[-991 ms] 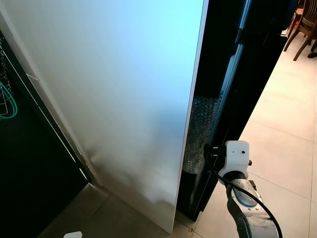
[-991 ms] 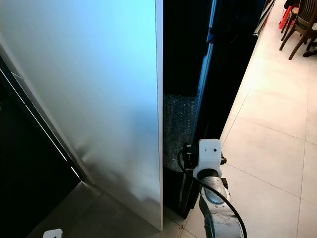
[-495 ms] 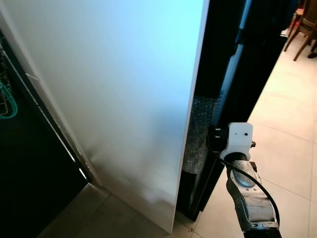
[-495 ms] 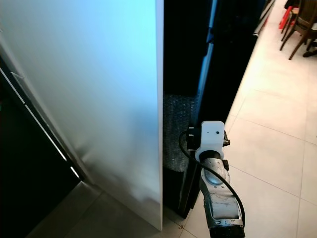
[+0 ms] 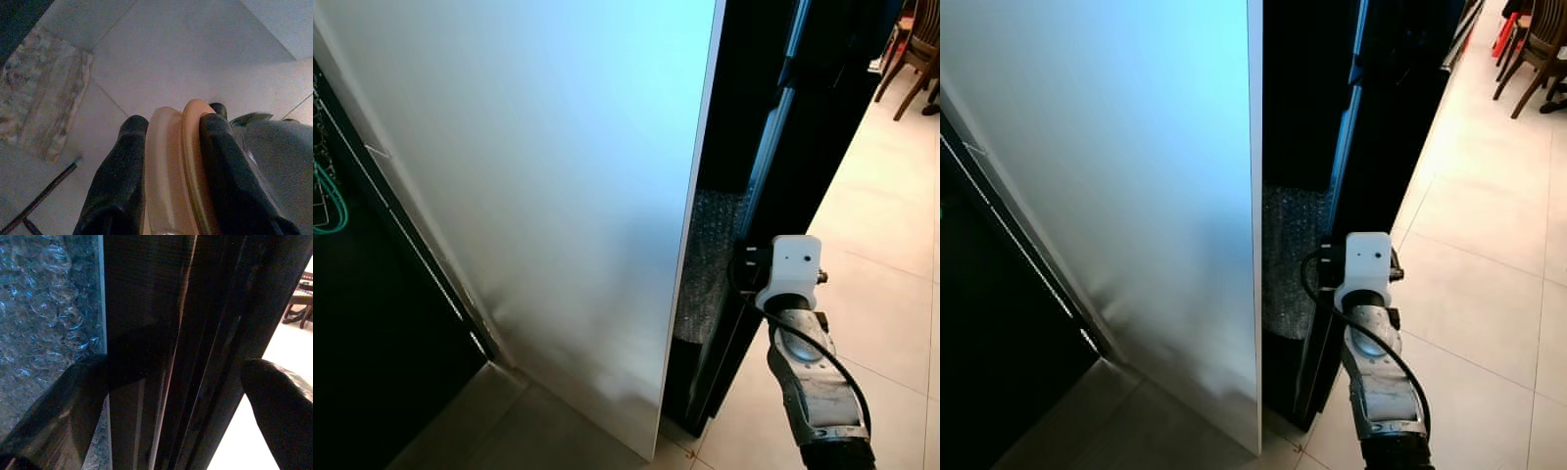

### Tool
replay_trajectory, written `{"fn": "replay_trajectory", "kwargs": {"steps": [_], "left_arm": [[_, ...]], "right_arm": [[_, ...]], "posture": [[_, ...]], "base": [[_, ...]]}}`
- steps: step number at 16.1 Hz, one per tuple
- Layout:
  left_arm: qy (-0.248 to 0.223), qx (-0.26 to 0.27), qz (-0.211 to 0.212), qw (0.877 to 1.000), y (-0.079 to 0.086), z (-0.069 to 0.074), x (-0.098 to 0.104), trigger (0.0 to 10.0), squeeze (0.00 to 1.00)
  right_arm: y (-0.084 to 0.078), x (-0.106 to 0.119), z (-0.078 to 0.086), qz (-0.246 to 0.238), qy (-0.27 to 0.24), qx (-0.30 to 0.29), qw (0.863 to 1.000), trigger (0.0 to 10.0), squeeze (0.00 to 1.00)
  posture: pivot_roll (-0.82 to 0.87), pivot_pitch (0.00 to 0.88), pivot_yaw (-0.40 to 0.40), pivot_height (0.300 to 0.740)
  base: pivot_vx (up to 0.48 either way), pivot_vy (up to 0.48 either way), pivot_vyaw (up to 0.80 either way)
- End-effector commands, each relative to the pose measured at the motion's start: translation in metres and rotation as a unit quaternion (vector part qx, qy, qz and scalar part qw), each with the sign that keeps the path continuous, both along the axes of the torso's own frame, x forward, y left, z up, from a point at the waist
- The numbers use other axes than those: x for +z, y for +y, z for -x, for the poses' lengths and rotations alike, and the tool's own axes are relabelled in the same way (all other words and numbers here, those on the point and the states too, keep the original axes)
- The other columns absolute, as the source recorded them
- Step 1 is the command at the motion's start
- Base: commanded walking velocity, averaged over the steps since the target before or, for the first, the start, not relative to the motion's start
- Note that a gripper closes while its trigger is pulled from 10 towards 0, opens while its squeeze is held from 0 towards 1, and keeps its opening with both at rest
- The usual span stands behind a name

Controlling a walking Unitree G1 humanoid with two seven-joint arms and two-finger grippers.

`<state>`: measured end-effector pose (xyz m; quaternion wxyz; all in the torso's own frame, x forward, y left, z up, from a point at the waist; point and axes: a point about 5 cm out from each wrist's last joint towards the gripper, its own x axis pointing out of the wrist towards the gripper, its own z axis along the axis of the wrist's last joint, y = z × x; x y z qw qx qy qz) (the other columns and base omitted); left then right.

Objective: Restocking fridge

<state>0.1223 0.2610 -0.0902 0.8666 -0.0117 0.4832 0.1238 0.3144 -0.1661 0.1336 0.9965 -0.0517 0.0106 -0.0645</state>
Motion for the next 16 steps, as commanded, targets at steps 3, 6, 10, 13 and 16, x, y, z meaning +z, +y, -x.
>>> {"fn": "replay_trajectory", "kwargs": {"steps": [3,6,10,13,16], "left_arm": [[0.014,0.001,-0.001,1.0,-0.002,0.003,-0.002,10.0,0.0],[0.012,-0.002,0.001,1.0,-0.008,-0.007,-0.001,10.0,0.0],[0.009,-0.008,0.003,1.0,-0.014,-0.015,0.0,10.0,0.0],[0.016,-0.01,0.003,1.0,-0.012,-0.008,-0.002,10.0,0.0],[0.025,-0.009,-0.002,1.0,-0.005,0.004,-0.004,10.0,0.0]], "right_arm": [[-0.015,0.008,-0.001,0.004,-0.021,-0.037,0.999,10.0,0.0],[-0.054,0.004,0.016,0.022,-0.024,-0.146,0.989,10.0,0.0],[-0.09,-0.007,0.039,0.035,-0.003,-0.215,0.976,10.0,0.0],[-0.102,-0.014,0.051,0.041,0.008,-0.246,0.968,10.0,0.0],[-0.121,-0.032,0.072,0.043,0.04,-0.294,0.954,10.0,0.0]], "posture": [[-0.11,0.0,0.017,0.74],[-0.12,0.0,0.013,0.74],[-0.15,0.0,0.018,0.74],[-0.16,0.0,0.024,0.74],[-0.14,0.0,0.029,0.74]], "base": [[0.0,0.0,0.0],[0.0,0.0,0.0],[0.0,0.0,0.0],[0.0,0.0,0.0],[0.0,0.0,0.0]]}}
